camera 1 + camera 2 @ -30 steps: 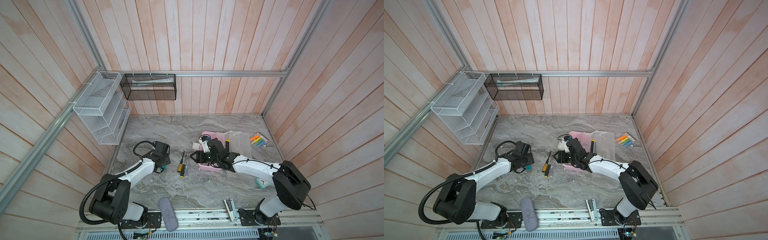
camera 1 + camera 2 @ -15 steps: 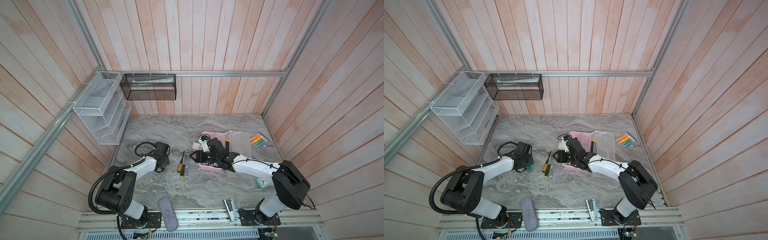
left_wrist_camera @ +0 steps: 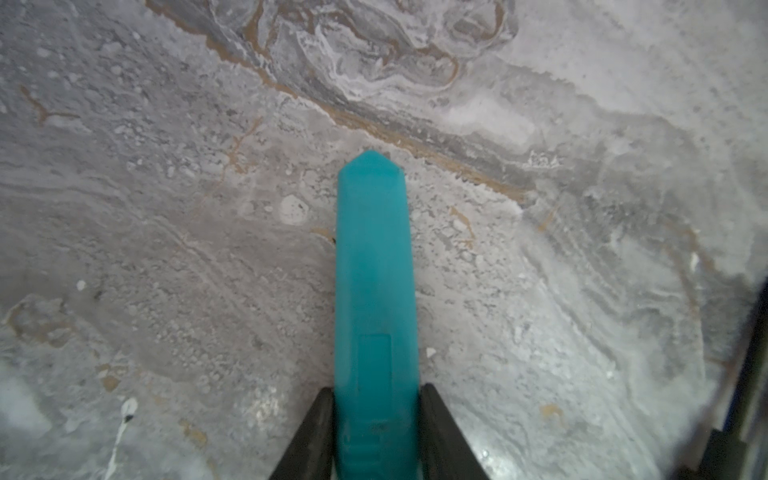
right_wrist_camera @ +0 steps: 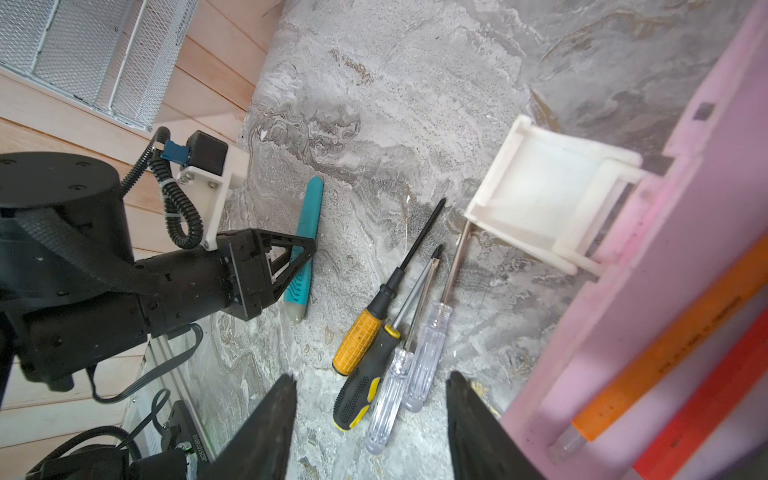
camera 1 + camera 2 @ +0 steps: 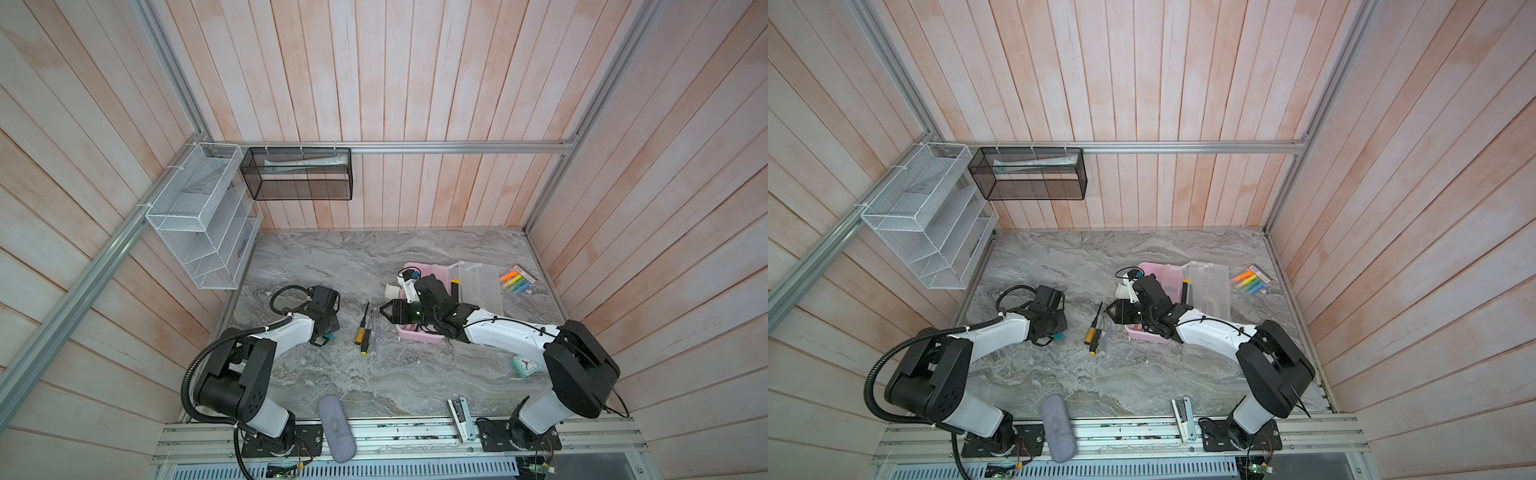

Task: Pack the tool kit
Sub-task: 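Lift the teal knife and carry it into the clear compartment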

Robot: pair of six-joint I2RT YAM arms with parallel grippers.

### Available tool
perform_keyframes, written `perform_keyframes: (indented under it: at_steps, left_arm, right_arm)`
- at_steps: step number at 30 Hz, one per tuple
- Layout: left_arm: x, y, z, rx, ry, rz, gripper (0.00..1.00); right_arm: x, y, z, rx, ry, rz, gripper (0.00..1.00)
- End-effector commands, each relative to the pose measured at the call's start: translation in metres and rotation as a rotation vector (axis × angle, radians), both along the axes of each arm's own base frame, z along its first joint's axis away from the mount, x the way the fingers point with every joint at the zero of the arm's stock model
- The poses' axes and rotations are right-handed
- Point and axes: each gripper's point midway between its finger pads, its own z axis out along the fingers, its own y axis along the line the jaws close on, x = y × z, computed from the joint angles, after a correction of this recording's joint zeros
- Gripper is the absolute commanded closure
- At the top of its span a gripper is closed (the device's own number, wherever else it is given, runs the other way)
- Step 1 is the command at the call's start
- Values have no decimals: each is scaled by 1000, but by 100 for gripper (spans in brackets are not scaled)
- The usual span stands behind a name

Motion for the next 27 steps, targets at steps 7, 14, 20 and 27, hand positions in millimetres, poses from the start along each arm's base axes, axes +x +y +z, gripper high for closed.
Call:
perform_keyframes:
  at_steps: [7,14,20,27]
  left_arm:
    - [-5,6,1,17,7,13,73]
    - [-1,-2,39,-45,-71,-4,74]
    - [4,-25,93,-161,-177,-56,76]
    - [11,-107,153,-221,-278,-241,76]
  right_arm:
    - [7,-2,9,28,-20,-2,43]
    - [8,-3,17,46,-31,-5,43]
    - [14,-17,36,71,-54,-47,44]
    - [33,-75,97,63,-207,-198,44]
